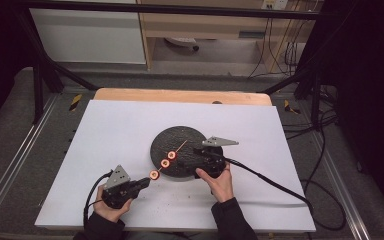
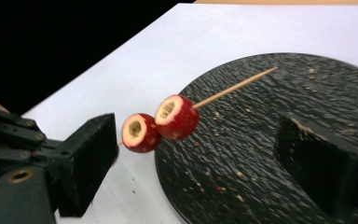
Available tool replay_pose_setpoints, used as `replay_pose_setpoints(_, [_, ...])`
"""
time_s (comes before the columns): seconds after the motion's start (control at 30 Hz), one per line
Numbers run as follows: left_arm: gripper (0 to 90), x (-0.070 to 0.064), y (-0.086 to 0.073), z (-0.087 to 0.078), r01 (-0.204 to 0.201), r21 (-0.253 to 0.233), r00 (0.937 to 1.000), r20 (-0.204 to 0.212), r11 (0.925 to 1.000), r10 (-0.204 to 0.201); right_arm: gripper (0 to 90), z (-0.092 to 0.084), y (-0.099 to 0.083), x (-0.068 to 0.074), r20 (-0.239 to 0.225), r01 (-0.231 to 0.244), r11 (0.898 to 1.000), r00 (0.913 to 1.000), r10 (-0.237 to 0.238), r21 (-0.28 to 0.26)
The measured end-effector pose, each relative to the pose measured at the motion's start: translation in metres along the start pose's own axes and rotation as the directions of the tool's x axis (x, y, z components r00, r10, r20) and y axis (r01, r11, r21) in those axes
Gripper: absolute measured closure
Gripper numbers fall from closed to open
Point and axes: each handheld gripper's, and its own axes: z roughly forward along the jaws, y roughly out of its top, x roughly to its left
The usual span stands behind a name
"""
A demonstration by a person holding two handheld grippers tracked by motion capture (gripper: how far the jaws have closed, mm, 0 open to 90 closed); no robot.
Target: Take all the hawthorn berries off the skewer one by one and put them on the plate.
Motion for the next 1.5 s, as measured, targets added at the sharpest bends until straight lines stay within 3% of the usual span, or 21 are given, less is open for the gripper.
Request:
replay_pose_setpoints(0.37, [88.4, -0.002, 0.001, 0.000, -0.005, -0.007, 1.0000, 0.000, 1.0000, 0.005, 34.1, 0.024, 0.001, 0.000, -0.024, -0.057, 0.998, 0.9981, 0.056, -0.013])
replay_pose_setpoints(0.87, [88.4, -0.004, 0.001, 0.000, -0.018, -0.020, 0.9998, -0.003, 0.9996, 0.018, 59.4, 0.031, -0.002, -0.003, -0.089, -0.126, 0.992, 0.9881, 0.126, 0.001])
replay_pose_setpoints(1.17, [88.4, -0.005, 0.001, -0.001, -0.019, -0.033, 0.9998, 0.000, 0.9993, 0.019, 62.3, 0.028, 0.000, -0.003, -0.102, -0.152, 0.988, 0.9831, 0.152, 0.003])
replay_pose_setpoints(1.5, [88.4, -0.005, 0.002, -0.003, -0.017, -0.047, 0.9998, 0.006, 0.9988, 0.018, 62.5, 0.019, 0.012, -0.005, -0.073, -0.146, 0.989, 0.9871, 0.143, -0.036])
